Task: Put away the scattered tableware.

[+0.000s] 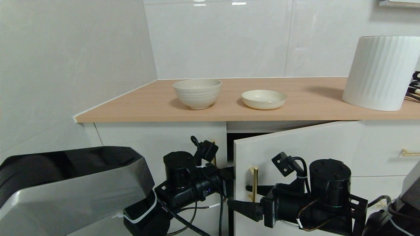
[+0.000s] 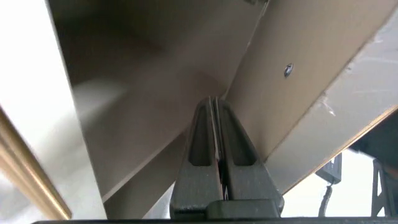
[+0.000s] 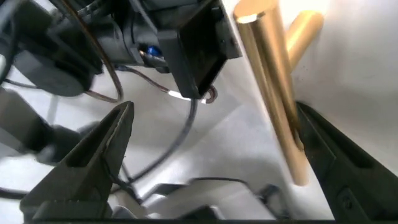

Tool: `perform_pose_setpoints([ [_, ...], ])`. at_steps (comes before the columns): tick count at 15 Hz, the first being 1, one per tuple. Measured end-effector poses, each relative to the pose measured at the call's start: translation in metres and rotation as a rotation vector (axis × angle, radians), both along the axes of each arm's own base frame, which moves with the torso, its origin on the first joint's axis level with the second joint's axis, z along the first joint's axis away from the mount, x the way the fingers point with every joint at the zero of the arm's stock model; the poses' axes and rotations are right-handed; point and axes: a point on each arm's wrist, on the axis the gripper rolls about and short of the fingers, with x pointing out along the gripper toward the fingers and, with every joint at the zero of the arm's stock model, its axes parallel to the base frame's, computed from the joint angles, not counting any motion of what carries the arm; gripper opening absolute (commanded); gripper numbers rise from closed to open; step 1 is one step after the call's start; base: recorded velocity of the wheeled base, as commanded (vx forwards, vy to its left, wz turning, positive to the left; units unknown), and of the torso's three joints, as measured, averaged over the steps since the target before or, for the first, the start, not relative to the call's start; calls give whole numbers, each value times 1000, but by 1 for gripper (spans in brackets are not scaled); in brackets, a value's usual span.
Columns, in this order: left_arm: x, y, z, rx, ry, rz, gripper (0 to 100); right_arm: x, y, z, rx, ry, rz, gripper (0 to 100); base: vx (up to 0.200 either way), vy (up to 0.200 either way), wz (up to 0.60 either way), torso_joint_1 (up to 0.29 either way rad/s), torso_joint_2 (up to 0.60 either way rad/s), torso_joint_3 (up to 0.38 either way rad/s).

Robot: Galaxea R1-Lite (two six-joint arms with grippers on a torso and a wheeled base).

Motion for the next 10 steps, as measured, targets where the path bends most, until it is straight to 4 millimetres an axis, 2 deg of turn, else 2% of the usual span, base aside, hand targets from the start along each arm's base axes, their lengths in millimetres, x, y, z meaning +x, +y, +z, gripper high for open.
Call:
perform_pose_setpoints([
  [6,0,-3,1,-4,-3,-7,0,1,-29,10,-34,-67,-146,100,0,0,0,0,0,0],
  [10,-2,-5,2,-9,-6,-26,0,-32,-45,12,-40,-35,-53,100,0,0,0,0,0,0],
])
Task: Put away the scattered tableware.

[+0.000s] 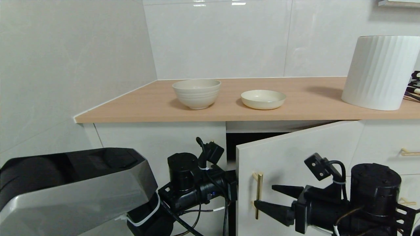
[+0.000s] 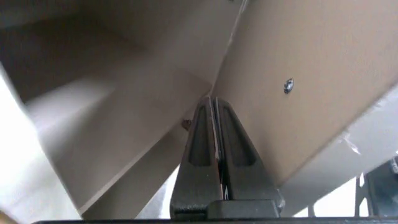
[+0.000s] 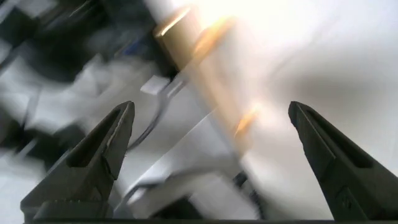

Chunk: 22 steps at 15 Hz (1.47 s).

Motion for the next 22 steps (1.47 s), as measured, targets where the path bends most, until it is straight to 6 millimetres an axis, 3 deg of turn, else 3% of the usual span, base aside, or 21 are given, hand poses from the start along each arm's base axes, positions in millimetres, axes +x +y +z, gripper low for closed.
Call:
perform_pose_setpoints([
  [4,-1,2,-1,5,5,9,0,-42,-6,-4,-21,49,153,100,0,0,0,0,0,0],
  [8,-3,2,-1,10,10,12,0,-61,-2,-5,-28,55,238,100,-50,0,0,2,1,1],
  [15,-6,0,-1,10,11,4,0,-66,-1,-5,-33,55,263,100,-200,0,0,2,1,5],
  [22,10,-13,0,20,23,3,0,-67,0,-6,-36,56,271,100,0,0,0,0,0,0],
])
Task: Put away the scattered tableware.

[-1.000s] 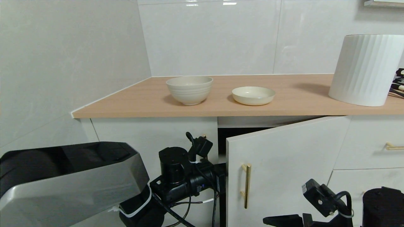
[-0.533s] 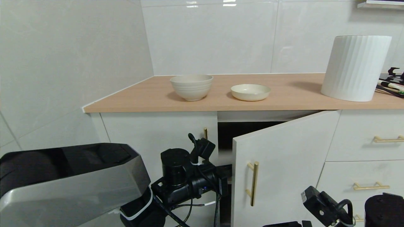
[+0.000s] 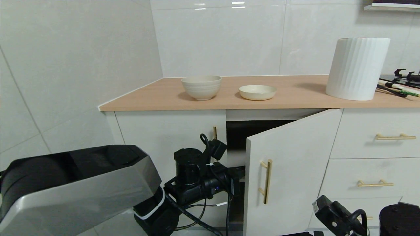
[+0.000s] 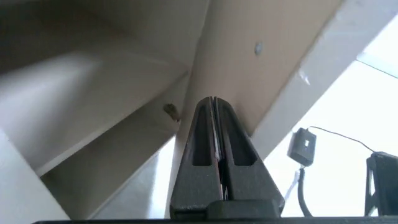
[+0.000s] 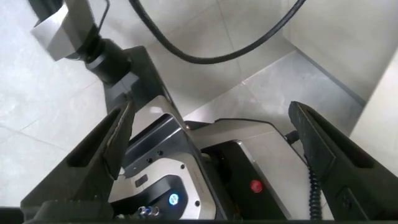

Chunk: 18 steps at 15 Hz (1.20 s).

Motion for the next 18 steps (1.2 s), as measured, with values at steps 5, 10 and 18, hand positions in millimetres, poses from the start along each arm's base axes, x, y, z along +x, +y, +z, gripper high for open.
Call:
perform_pose_setpoints([
  [5,10,-10,7,-15,-17,-7,0,0,0,0,-1,1,-1,100,-120,0,0,6,1,0],
  [10,17,-16,8,-10,-10,-10,0,0,1,-1,-5,5,3,100,-40,0,0,0,1,0],
  [18,23,-34,13,29,35,-29,0,-2,2,-1,-5,3,13,100,0,0,0,0,0,0],
])
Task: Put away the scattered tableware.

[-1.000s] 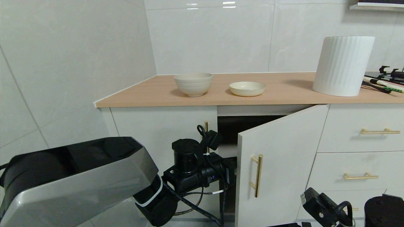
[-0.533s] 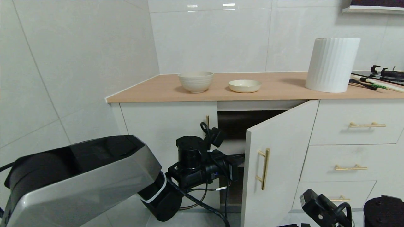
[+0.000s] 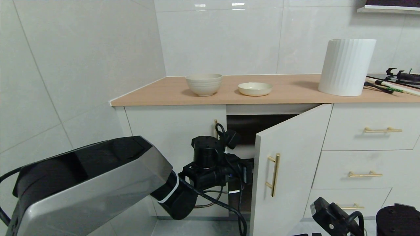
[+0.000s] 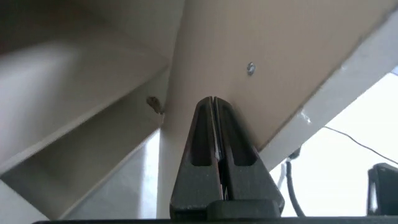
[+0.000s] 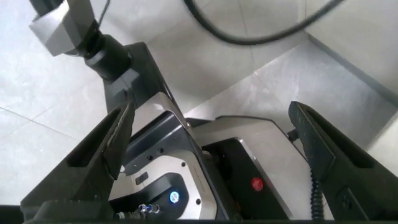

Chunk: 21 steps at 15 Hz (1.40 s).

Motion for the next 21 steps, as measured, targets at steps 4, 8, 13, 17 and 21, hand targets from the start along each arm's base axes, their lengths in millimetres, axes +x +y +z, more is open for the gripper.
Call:
perform_pose_setpoints([
  [4,-64,-39,30,-7,-11,-183,0,-17,-1,11,45,-39,69,100,0,0,0,0,0,0],
  [8,-89,-23,52,-14,-20,-199,0,-23,-3,16,65,-55,92,100,0,0,0,0,0,0],
  [13,-72,46,74,-24,-39,-12,0,-19,2,19,75,-70,85,100,0,0,0,0,0,0],
  [17,-74,129,97,-18,-51,205,0,29,31,20,-18,-290,-212,100,0,0,0,0,0,0],
  [21,-95,185,114,49,35,362,0,103,43,39,-97,-391,-522,100,0,0,0,0,0,0],
])
